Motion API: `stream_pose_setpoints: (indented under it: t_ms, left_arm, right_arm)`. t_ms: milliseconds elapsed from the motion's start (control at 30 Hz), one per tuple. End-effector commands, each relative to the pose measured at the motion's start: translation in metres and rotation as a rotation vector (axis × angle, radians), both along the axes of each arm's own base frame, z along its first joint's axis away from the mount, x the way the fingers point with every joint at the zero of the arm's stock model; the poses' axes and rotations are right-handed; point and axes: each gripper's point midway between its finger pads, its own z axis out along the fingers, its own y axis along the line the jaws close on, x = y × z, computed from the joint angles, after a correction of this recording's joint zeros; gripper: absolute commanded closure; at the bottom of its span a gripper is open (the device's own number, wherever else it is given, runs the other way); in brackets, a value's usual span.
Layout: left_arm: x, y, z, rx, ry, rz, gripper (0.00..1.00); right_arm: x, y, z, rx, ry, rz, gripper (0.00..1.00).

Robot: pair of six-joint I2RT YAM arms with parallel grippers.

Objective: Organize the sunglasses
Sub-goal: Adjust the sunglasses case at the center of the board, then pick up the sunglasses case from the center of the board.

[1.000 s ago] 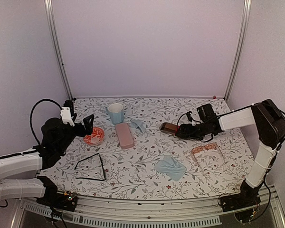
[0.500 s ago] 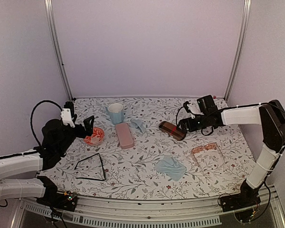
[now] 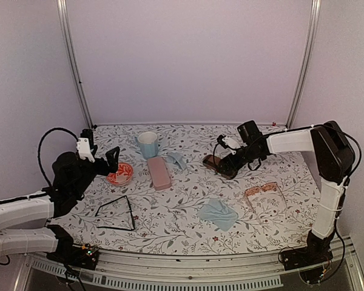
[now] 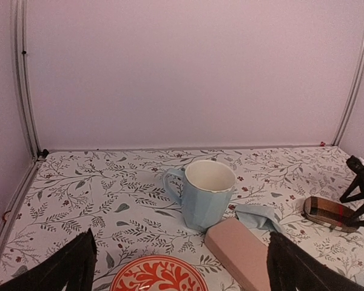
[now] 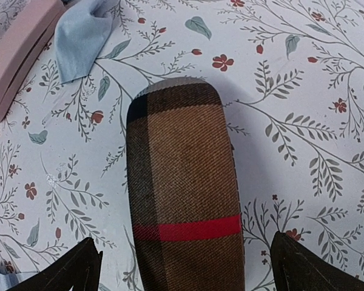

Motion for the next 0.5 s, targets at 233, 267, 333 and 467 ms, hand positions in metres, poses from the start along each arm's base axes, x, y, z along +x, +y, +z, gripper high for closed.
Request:
stream_pose_setpoints:
  t_ms: [233, 267, 333, 467]
  left_arm:
    - [-0.003, -0.008, 0.002, 0.008, 0.0, -0.035, 0.01]
    - [-0.003, -0.01, 0.002, 0.008, -0.003, -0.043, 0.01]
    - [-0.004, -0.014, 0.003, 0.014, -0.005, -0.064, 0.01]
    - [-0.006, -0.022, 0.006, 0.01, -0.02, -0.109, 0.01]
  right_arm:
    - [-0.001, 0.006, -0.042, -0.176, 0.017, 0.072, 0.07]
    - [-0.001, 0.006, -0.043, -0.18, 0.017, 0.072, 0.1]
    - [0.0, 0.007, -0.041, -0.184, 0.002, 0.069, 0.16]
    - [0.003, 0.013, -0.024, -0.147, -0.03, 0.067, 0.25]
